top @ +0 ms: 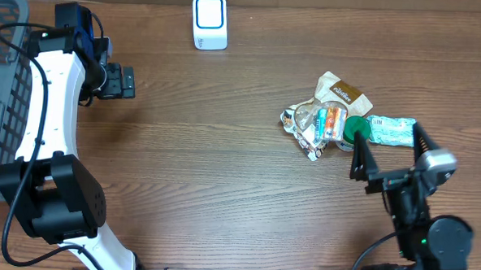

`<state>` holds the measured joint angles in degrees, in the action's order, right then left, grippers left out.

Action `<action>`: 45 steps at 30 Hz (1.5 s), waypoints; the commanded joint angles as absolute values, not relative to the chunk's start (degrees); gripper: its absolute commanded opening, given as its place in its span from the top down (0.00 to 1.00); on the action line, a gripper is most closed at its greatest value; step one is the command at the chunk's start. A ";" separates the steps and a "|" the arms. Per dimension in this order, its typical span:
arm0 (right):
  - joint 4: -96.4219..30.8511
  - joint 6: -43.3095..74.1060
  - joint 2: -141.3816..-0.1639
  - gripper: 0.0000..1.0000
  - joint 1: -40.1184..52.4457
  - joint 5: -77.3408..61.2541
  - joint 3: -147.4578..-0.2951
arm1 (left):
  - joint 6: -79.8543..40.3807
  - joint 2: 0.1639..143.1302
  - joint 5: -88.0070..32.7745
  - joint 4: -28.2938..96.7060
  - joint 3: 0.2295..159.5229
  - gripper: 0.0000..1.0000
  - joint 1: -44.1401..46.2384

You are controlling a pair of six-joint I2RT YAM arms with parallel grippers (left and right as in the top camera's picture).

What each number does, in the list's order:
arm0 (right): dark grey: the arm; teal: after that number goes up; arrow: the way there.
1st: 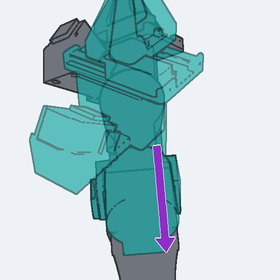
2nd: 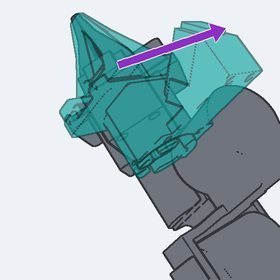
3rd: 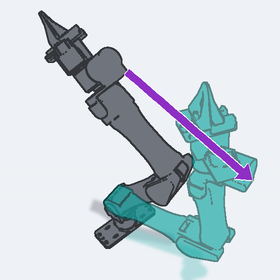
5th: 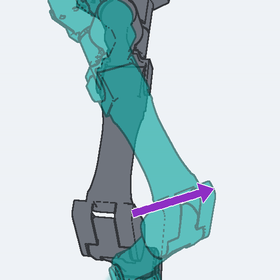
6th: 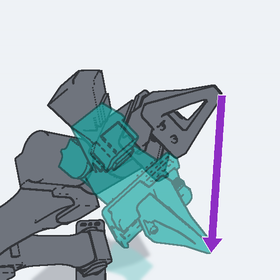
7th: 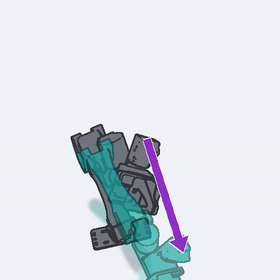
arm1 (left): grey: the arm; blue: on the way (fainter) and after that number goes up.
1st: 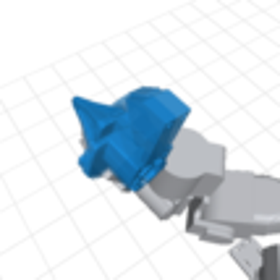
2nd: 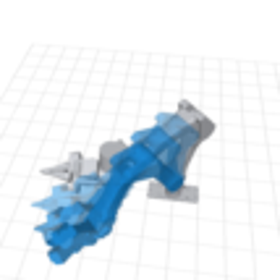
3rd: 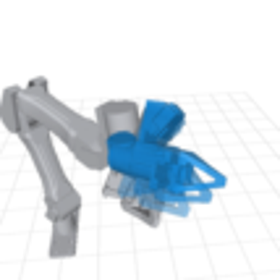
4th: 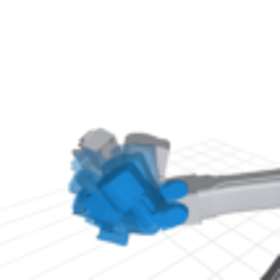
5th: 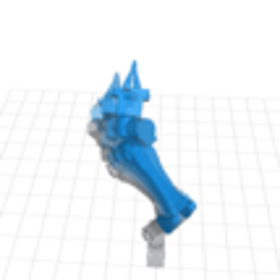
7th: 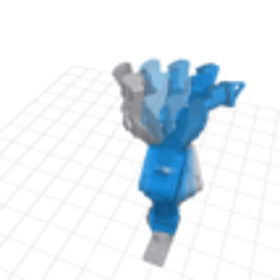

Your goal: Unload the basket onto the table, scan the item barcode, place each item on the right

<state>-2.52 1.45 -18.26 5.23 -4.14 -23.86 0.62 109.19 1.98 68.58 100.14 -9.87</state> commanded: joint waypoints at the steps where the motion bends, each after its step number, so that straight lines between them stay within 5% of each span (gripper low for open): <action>1: -0.51 1.26 -13.54 0.00 4.80 -4.21 -17.50 | 1.30 108.64 1.91 68.55 101.12 0.00 -10.07; 13: 0.01 1.67 -0.08 0.00 4.80 -4.19 -3.95 | 1.30 108.64 1.91 68.53 101.12 0.00 -10.07; 45: -4.38 1.85 -0.16 0.00 4.80 -4.40 -0.45 | 1.30 108.64 1.89 68.53 101.12 0.00 -10.07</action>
